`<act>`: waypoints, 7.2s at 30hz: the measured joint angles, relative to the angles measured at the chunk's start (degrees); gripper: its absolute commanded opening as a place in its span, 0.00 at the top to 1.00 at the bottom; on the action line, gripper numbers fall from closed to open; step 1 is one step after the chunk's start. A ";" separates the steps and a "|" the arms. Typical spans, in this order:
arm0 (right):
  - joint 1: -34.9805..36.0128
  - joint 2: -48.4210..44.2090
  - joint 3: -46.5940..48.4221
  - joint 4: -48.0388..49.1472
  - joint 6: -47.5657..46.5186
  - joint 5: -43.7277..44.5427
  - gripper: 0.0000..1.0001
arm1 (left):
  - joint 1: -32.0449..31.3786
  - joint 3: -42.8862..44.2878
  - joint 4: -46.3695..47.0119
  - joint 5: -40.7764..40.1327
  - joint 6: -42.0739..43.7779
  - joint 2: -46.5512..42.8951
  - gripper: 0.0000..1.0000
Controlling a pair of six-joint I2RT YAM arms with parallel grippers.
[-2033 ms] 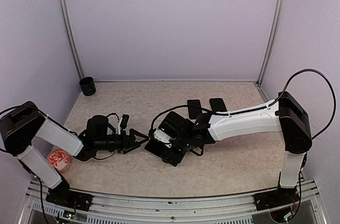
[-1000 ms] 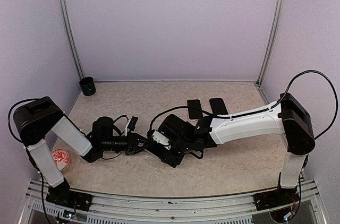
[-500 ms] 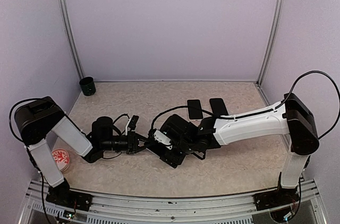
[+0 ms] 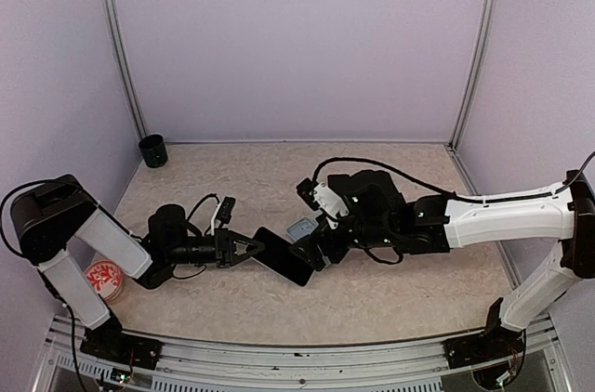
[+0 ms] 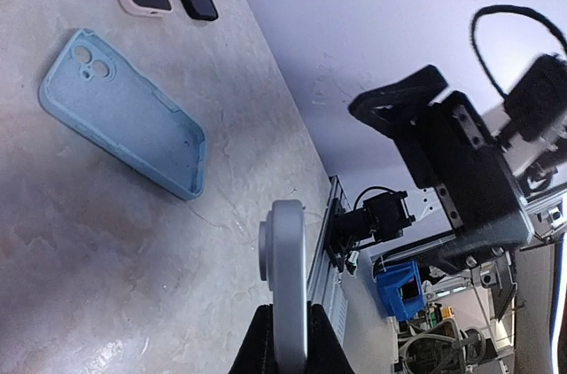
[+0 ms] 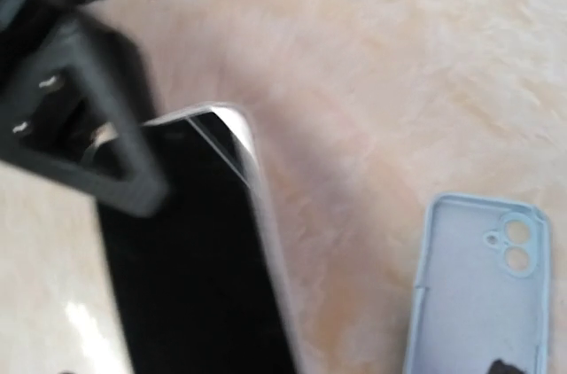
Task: Put the phone into the phone case
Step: Pass from the right arm to the left, then pass from the left arm to the right, then move the phone case to the center of the board.
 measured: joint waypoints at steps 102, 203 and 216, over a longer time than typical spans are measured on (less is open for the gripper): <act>-12.66 6.05 -20.15 57.86 47.23 -34.71 1.00 | 1.03 0.59 18.95 -5.77 -4.48 -4.81 0.12; -14.53 10.93 -6.64 12.83 36.89 -12.04 1.00 | 1.33 18.51 -56.28 -35.65 -1.62 -26.27 0.01; -13.94 15.02 -6.03 18.80 35.30 -19.89 1.00 | 1.33 13.66 -50.60 -36.00 1.49 -24.74 0.01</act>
